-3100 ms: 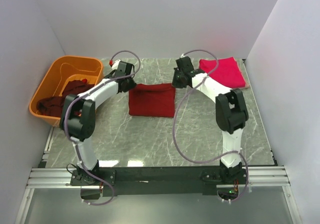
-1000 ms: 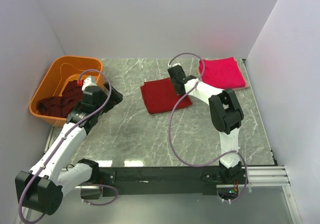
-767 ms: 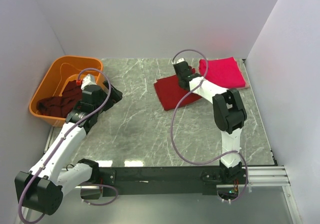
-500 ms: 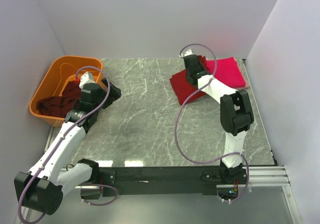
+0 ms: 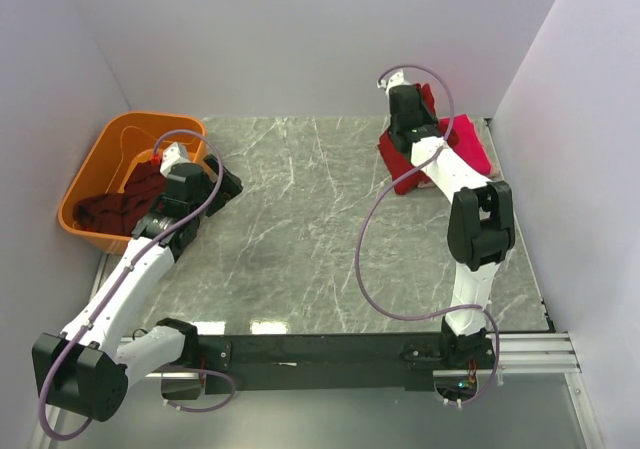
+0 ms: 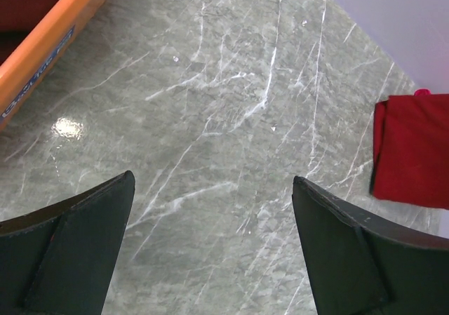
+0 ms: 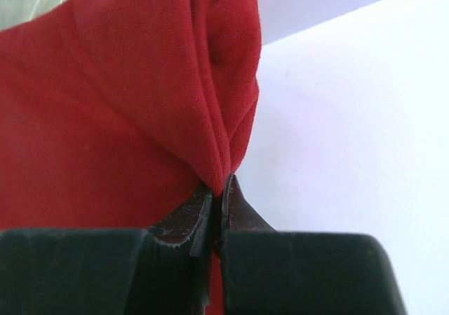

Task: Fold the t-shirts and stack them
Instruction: Neatly place the folded tshirt to the corner

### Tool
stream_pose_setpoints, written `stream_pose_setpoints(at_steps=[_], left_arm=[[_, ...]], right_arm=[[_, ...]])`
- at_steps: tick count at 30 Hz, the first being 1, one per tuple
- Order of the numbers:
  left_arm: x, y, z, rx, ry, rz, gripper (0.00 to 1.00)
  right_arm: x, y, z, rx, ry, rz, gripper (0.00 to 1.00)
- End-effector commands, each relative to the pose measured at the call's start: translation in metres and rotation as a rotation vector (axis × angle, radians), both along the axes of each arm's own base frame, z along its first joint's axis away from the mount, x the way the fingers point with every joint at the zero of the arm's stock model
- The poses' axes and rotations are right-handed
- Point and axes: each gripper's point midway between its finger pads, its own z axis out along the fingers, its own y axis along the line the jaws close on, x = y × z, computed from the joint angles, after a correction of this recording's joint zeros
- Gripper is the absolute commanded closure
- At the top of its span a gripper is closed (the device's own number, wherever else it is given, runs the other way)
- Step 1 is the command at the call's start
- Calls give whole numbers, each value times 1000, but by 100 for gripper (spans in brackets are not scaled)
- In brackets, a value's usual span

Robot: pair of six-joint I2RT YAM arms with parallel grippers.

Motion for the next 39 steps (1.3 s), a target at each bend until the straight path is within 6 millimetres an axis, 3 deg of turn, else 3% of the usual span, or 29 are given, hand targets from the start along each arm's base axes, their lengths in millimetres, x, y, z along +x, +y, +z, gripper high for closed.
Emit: stream_pose_setpoints(at_steps=[1, 10, 19, 23, 33, 39], left_arm=[[5, 1, 25, -5, -60, 13, 0], [-2, 6, 26, -8, -58, 31, 1], [-3, 6, 24, -6, -53, 34, 1], [-3, 7, 23, -4, -47, 35, 1], [-2, 10, 19, 6, -35, 52, 0], [0, 10, 13, 15, -13, 55, 1]], right_arm=[[9, -4, 64, 41, -171, -14, 100], [14, 4, 83, 166, -204, -12, 100], [5, 10, 109, 273, -221, -9, 100], [1, 10, 109, 310, -197, -7, 100], [-2, -18, 106, 314, -198, -72, 100], [5, -43, 90, 327, -183, -106, 100]])
